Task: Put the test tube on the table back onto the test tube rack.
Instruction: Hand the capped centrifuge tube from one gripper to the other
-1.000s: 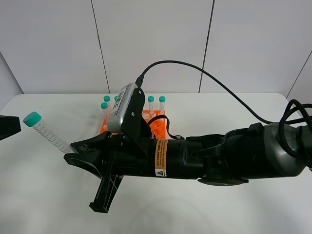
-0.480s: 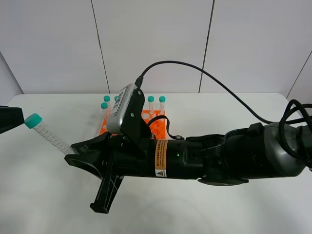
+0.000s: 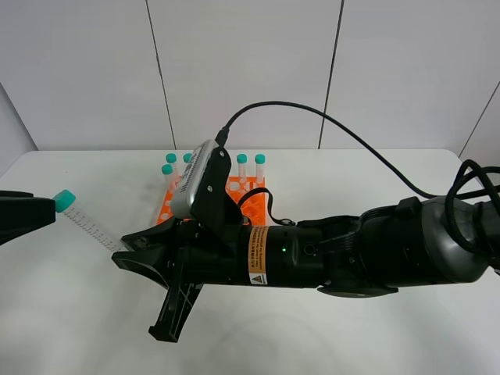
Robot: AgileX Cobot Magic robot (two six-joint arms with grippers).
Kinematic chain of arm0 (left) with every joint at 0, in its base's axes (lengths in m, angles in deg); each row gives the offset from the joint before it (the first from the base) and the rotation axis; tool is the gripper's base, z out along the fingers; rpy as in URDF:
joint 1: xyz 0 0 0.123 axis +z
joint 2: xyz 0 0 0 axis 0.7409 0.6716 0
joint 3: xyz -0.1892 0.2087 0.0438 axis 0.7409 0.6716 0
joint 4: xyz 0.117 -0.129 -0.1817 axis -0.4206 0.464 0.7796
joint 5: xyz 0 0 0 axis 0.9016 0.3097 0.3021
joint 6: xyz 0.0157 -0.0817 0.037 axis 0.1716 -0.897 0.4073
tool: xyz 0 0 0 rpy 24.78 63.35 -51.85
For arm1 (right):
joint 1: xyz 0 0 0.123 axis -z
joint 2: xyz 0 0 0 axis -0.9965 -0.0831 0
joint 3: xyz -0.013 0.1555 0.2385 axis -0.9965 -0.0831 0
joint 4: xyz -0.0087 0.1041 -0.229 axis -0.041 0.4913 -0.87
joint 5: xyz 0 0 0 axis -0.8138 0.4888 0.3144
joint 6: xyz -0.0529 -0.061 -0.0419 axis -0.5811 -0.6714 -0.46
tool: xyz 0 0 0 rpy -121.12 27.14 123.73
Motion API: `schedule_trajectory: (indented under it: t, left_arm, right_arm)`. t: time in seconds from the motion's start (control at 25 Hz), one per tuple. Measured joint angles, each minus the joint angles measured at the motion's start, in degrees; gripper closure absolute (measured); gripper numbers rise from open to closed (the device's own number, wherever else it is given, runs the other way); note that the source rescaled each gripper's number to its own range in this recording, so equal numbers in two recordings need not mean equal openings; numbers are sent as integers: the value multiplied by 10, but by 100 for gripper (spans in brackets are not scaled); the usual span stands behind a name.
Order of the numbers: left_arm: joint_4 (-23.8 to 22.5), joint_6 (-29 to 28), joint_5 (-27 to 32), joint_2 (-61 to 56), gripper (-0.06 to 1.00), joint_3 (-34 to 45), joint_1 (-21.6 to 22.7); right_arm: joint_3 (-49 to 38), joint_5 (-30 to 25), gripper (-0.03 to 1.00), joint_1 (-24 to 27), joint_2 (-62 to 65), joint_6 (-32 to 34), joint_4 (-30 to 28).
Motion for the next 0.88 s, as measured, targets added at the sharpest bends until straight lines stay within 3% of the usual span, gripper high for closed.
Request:
schedule_trajectory:
  t: [0.88]
  left_arm:
    - [36,17,-7,4,22,0,-4]
  right_arm:
    - [0,13,96,0,0,11,-2]
